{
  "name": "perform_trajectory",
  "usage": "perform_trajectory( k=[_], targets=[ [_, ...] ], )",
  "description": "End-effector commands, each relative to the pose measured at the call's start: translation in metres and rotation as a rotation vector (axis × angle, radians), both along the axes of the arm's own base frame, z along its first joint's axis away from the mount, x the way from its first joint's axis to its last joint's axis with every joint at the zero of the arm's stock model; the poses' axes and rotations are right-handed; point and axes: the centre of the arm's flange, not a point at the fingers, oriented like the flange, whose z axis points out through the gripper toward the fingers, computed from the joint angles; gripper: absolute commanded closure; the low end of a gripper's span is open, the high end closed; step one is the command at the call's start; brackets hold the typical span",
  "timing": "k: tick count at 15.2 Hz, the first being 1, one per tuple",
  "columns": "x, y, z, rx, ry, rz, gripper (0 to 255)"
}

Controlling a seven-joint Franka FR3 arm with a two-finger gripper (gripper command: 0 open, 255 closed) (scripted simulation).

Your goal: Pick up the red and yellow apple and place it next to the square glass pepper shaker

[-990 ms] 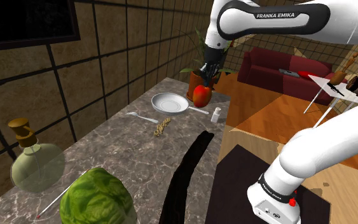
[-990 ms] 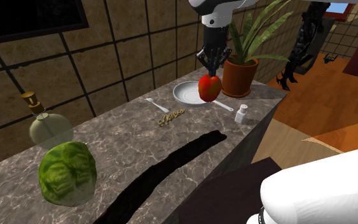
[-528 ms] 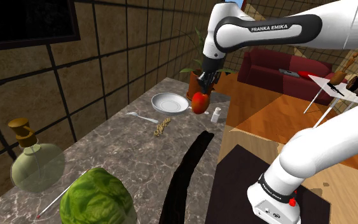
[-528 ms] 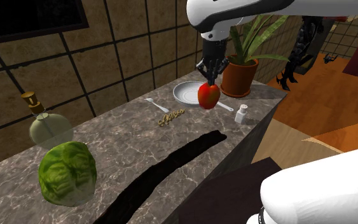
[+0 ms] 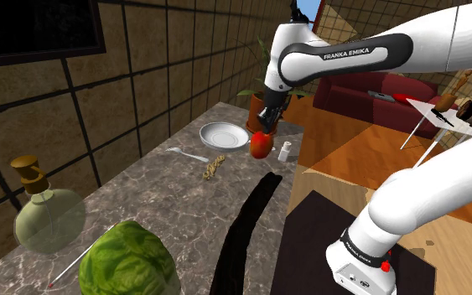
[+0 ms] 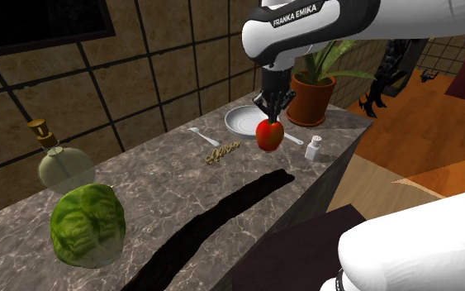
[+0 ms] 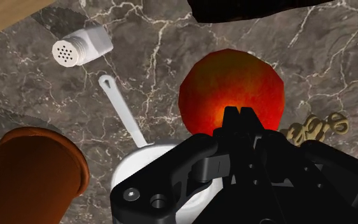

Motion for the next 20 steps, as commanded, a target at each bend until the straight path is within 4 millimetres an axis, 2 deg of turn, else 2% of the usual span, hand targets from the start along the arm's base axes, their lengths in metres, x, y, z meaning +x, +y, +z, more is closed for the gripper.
perform_trajectory(
  k=[1, 13, 20],
  targets=[
    [0.001, 0.000, -0.011, 0.000, -0.001, 0.000, 255],
    [0.001, 0.000, -0.073, 0.000, -0.001, 0.000, 255],
    [0.001, 0.000, -0.073, 0.000, -0.001, 0.000, 255]
  ],
)
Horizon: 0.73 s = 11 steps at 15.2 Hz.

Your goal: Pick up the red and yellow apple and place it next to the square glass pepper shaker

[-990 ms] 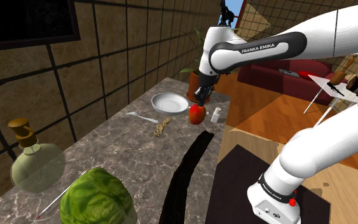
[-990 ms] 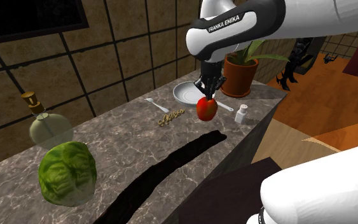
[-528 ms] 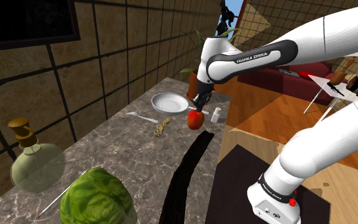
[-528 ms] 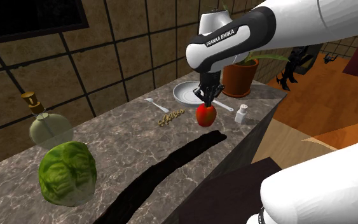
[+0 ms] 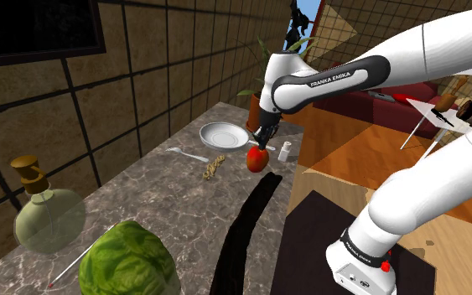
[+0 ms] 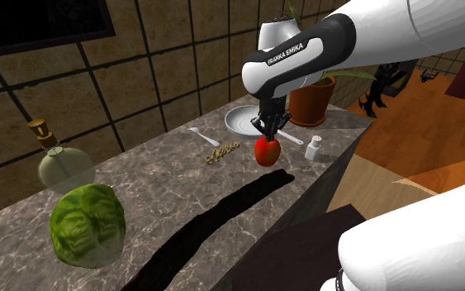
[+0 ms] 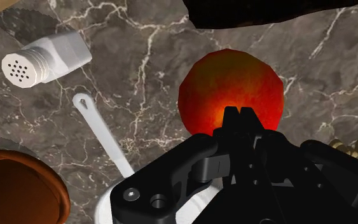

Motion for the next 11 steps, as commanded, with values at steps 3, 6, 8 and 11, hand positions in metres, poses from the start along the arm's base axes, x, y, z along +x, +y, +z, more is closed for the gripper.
perform_trajectory(
  k=[3, 6, 8, 11],
  targets=[
    [0.000, 0.000, 0.000, 0.000, 0.000, 0.000, 0],
    [0.000, 0.000, 0.000, 0.000, 0.000, 0.000, 0],
    [0.000, 0.001, 0.013, 0.000, 0.000, 0.000, 0],
    [-0.001, 0.003, 0.050, 0.000, 0.000, 0.000, 0]
  ],
)
